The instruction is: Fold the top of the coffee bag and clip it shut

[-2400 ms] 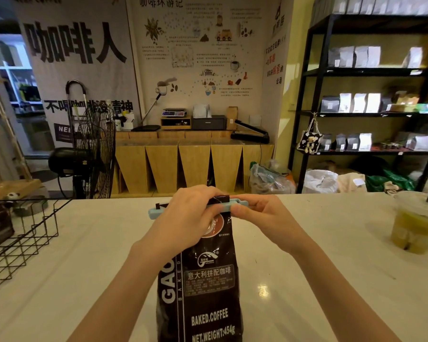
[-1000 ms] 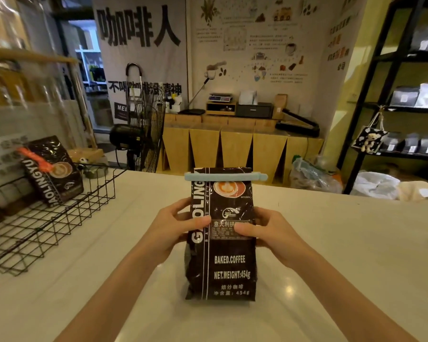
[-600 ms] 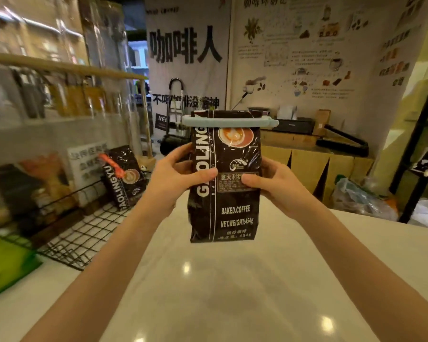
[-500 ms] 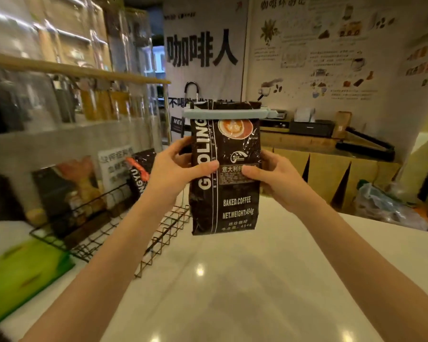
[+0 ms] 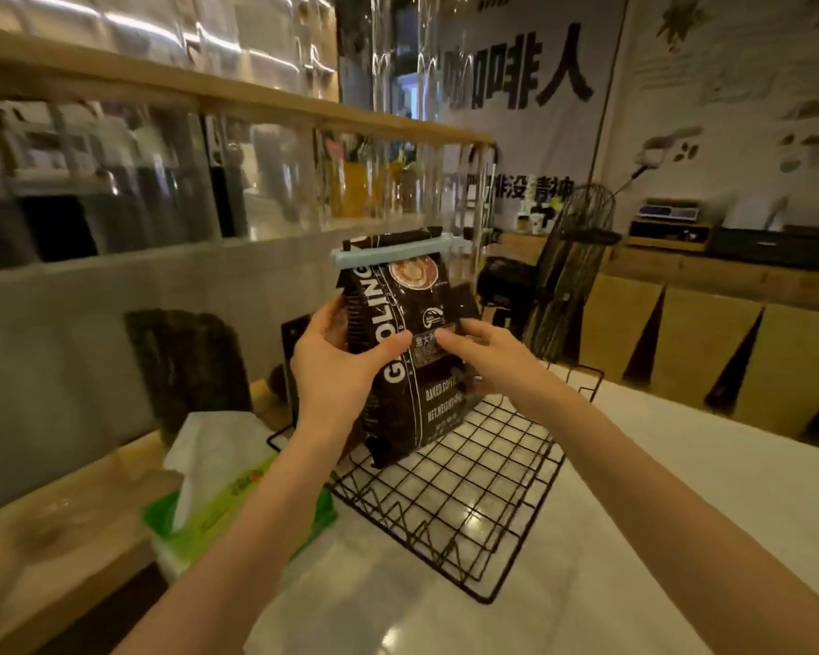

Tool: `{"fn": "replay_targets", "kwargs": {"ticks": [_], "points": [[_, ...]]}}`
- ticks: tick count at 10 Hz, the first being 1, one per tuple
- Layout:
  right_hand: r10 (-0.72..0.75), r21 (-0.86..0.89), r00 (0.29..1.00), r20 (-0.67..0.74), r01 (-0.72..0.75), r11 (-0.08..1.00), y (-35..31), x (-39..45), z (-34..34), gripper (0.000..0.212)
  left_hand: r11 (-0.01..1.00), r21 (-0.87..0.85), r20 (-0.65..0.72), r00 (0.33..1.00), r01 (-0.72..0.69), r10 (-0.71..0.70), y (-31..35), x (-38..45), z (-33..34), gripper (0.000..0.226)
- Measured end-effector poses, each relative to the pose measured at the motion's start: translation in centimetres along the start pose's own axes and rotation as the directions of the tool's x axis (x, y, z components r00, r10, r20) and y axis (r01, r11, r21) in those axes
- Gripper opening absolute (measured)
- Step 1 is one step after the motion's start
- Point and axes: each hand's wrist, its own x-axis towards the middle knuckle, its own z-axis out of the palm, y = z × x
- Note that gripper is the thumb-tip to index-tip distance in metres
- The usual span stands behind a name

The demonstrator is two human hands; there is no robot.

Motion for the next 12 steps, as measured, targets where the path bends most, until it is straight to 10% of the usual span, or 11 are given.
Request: {"fn": "replay_targets", "kwargs": {"ticks": [7, 11, 12], "points": [[0.227, 0.08, 0.951, 0.212, -0.248, 0.965, 4.7, 3.9, 4.4, 0.025, 0.951, 0.292, -0.062, 0.995, 0.098, -0.083, -6.0, -0.9, -2.5, 0.082], [0.167, -0.019, 0.981, 0.103, -0.166, 0.986, 3.4, 0.7, 2.8, 0.068, 0.863, 0.46, -0.179, 0.93, -0.211, 0.323, -3.0, -5.5, -1.1, 0.078], [0.154, 0.27, 0.988, -0.018, -0.143, 0.952, 2.5, -1.3, 0.9, 0.049, 0.793, 0.503, -0.048, 0.905, -0.343, 0.422, -1.3, -6.9, 0.5, 0.066]]}}
